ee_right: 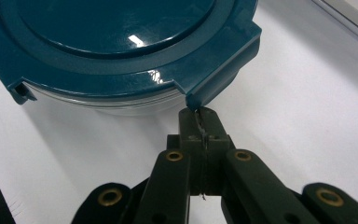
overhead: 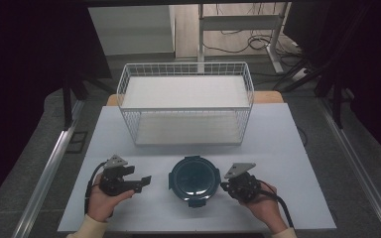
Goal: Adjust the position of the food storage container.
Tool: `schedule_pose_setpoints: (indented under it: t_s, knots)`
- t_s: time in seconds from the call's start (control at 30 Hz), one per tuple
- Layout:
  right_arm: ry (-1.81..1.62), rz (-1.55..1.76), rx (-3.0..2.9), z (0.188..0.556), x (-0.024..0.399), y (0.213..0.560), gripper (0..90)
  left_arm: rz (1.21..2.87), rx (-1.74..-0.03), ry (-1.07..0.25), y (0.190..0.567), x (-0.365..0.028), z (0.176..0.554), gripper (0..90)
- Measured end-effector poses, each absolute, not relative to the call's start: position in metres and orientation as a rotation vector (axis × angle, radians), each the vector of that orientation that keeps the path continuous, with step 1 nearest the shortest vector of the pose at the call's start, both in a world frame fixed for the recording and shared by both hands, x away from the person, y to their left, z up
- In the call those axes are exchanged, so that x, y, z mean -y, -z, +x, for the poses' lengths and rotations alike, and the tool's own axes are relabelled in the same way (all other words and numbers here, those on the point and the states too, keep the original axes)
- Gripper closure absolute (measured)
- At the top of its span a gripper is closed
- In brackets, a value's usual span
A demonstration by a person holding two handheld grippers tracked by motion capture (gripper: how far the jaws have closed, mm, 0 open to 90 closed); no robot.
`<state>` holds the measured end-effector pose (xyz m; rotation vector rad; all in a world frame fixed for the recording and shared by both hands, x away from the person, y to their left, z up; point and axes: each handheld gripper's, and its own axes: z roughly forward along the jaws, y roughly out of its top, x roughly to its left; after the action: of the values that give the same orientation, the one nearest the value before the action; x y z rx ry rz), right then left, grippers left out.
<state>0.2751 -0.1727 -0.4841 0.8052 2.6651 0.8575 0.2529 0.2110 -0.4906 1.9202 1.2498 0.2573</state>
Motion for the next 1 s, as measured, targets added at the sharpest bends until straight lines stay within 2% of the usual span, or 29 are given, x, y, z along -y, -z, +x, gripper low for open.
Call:
schedule_pose_setpoints:
  t_s: [0.23,0.33,0.37,0.47,0.53,0.63,1.0]
  knots:
    - [-0.966,0.825,-2.580,0.274,0.198,0.470,89.2,1.906,-1.248,-0.264,0.488,-0.213,0.251,21.1]
    - [-1.026,0.872,-2.507,0.274,0.211,0.464,83.9,1.909,-1.248,-0.262,0.489,-0.212,0.251,21.1]
    - [-1.044,0.884,-2.484,0.274,0.214,0.463,78.0,1.909,-1.246,-0.261,0.488,-0.211,0.251,21.1]
    - [-1.080,0.911,-2.430,0.272,0.217,0.464,41.6,1.912,-1.239,-0.260,0.488,-0.210,0.250,21.1]
    - [-1.094,0.950,-2.416,0.273,0.218,0.466,31.4,1.911,-1.237,-0.254,0.487,-0.208,0.250,21.0]
    - [-1.156,1.018,-2.424,0.275,0.219,0.467,24.1,1.889,-1.237,-0.233,0.485,-0.207,0.248,20.6]
    - [-1.245,1.062,-2.412,0.275,0.218,0.467,21.1,1.851,-1.215,-0.220,0.475,-0.204,0.241,20.4]
